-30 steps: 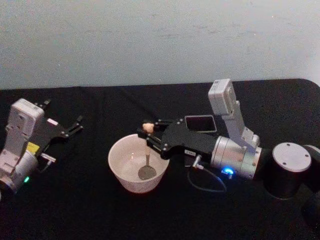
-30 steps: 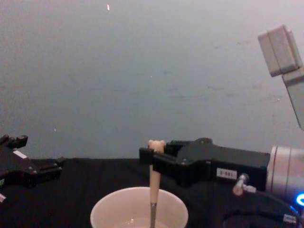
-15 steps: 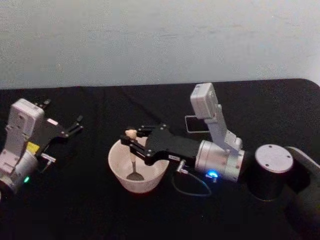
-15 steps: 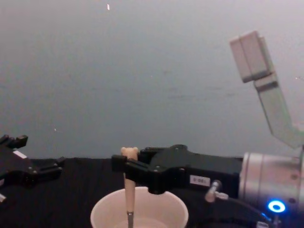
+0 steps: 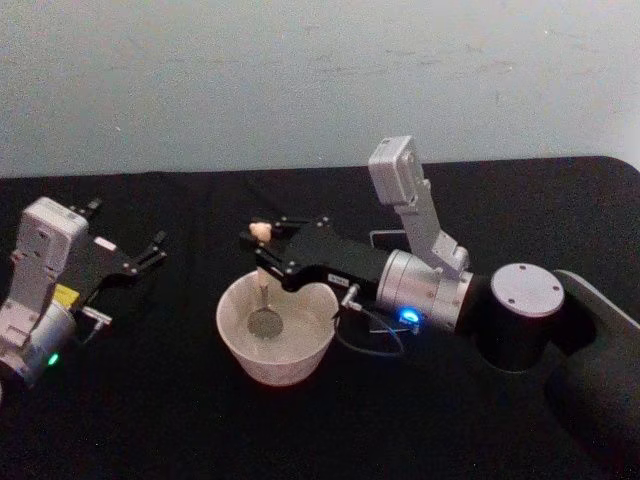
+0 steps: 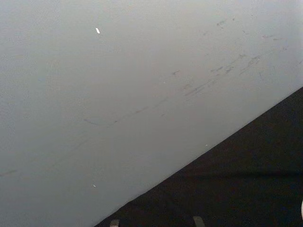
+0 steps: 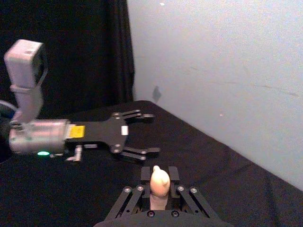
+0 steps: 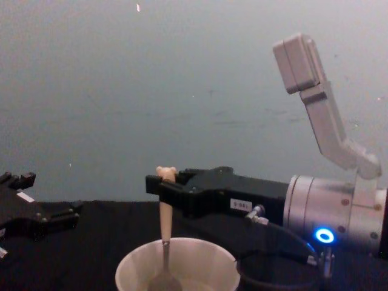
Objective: Pick up the stirring spoon with one hand, stir inside the cup, then place it back in its original position.
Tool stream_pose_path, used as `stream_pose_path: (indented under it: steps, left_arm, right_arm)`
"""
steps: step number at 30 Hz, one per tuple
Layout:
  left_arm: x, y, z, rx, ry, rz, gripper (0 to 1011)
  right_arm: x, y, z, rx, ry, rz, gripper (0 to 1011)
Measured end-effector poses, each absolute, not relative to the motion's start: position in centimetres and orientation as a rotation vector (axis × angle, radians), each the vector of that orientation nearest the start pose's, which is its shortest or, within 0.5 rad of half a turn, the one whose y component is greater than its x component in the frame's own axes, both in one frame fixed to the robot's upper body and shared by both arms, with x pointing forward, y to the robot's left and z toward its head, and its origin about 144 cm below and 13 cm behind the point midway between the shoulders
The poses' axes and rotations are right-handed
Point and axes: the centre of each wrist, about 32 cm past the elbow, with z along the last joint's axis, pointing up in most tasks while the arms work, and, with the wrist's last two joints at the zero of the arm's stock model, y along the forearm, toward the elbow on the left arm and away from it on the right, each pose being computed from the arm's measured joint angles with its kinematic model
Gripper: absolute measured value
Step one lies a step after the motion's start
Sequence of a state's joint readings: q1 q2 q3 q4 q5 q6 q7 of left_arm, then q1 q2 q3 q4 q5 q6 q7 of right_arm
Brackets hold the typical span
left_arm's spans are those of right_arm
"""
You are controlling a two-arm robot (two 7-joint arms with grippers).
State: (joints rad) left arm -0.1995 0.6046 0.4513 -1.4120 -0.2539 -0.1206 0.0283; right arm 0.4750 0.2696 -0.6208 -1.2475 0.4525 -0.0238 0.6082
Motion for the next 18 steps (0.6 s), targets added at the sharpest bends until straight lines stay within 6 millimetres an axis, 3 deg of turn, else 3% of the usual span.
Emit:
stream_pose_path:
  steps: [8,18]
  left_arm:
    - [48.9,31.0,114.0,0.304,-0.285,1.248,1001]
    - [48.9,31.0,114.0,0.304,-0.285,1.248,1001]
  right_arm:
    - [55.9,-17.3,117.3,-0.040,0.000,-0.551,217]
    - [54.8,-19.4,117.5,-0.053,-0.006,-0.566,217]
